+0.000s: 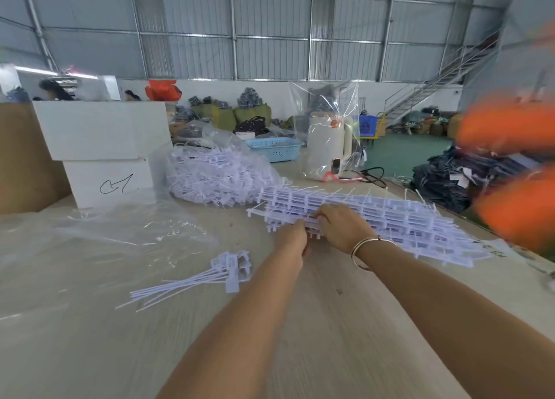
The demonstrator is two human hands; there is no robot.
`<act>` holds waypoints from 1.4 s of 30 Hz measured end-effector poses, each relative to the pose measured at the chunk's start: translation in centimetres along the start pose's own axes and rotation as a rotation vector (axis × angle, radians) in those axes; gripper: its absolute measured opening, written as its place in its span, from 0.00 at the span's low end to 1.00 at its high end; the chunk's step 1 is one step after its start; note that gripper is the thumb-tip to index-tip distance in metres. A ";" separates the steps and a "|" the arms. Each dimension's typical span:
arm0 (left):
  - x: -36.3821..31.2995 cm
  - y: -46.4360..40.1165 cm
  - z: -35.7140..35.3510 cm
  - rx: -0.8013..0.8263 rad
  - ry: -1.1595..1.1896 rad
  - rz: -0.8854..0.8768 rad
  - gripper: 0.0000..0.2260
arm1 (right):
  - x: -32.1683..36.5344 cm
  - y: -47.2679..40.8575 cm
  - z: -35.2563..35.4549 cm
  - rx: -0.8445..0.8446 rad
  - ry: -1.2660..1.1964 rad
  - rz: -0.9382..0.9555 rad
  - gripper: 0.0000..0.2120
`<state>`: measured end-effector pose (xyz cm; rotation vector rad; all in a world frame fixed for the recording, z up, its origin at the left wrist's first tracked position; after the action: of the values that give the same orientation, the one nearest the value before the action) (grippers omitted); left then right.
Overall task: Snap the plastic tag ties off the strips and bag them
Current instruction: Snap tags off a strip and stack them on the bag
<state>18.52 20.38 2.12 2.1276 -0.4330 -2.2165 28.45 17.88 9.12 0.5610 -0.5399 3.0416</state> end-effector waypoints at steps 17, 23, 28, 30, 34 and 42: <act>0.7 11.0 14.5 -0.019 -0.091 -0.125 0.14 | 0.6 -0.9 -3.1 0.328 0.429 0.001 0.18; -2.8 11.2 18.9 0.139 -0.247 -0.234 0.17 | 5.1 0.3 -0.4 0.005 -0.037 -0.015 0.16; -1.4 11.1 18.2 0.418 -1.035 -0.150 0.22 | 8.0 4.0 -2.4 0.072 -0.794 -0.106 0.16; -0.9 10.7 17.8 0.389 -1.420 -0.146 0.23 | 9.7 5.6 -4.4 0.207 -0.868 -0.092 0.15; -0.1 10.6 15.7 0.450 -1.623 -0.246 0.21 | 11.2 7.3 -7.0 0.252 -0.915 -0.058 0.08; 1.5 10.3 15.5 0.131 -1.390 -0.323 0.04 | 9.3 8.9 -7.6 0.109 -0.992 -0.152 0.09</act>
<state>1.51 12.83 3.30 0.3087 -0.2170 -3.5677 16.59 11.45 2.71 2.0027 -0.2772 2.4558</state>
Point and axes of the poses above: each hand's wrist, its own y-axis away from the middle knuckle, its own z-axis out of the back of the hand, x = y × z, the point moved 10 cm from there along -y, towards the middle knuckle, and after that the axes turned 9 degrees about -y, right-handed, at the moved point
